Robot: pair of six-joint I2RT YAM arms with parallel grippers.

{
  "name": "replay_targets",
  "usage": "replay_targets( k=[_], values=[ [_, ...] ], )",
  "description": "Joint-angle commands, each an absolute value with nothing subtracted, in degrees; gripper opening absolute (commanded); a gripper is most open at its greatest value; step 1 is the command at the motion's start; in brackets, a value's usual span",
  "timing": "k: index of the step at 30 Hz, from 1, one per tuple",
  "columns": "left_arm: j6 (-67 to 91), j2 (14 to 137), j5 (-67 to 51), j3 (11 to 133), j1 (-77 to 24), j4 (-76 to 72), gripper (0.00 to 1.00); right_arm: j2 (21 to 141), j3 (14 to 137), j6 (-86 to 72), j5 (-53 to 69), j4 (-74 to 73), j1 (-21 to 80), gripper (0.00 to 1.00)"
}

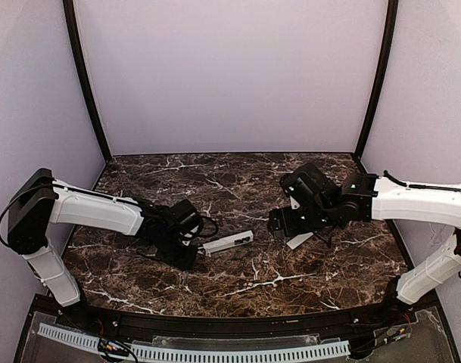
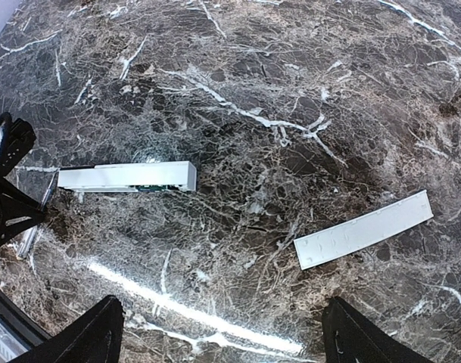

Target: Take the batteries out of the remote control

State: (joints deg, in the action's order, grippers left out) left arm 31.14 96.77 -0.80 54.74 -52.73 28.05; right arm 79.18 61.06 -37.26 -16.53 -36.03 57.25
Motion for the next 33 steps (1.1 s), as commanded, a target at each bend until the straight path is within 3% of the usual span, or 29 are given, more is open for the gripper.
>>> replay_targets(
  k=[1, 9, 19, 33],
  values=[
    [31.4, 98.0, -0.7, 55.3, -53.1, 30.9, 0.17, 79.2, 60.4, -36.9, -17.5, -34.7, 56.8, 0.90],
    [32.0, 100.1, -0.7, 55.4, -53.1, 31.6, 0.23, 78.2, 59.0, -37.3, -17.5, -34.2, 56.8, 0.90],
    [32.3, 99.0, 1.5, 55.6, -53.2, 31.6, 0.07, 77.3, 58.2, -37.4, -18.0, -34.1, 56.8, 0.91],
    [28.5, 78.3, -2.5, 49.8, -53.2, 17.6, 0.02, 75.0, 57.3, -35.3, -16.7, -27.2, 56.8, 0.91]
  ],
)
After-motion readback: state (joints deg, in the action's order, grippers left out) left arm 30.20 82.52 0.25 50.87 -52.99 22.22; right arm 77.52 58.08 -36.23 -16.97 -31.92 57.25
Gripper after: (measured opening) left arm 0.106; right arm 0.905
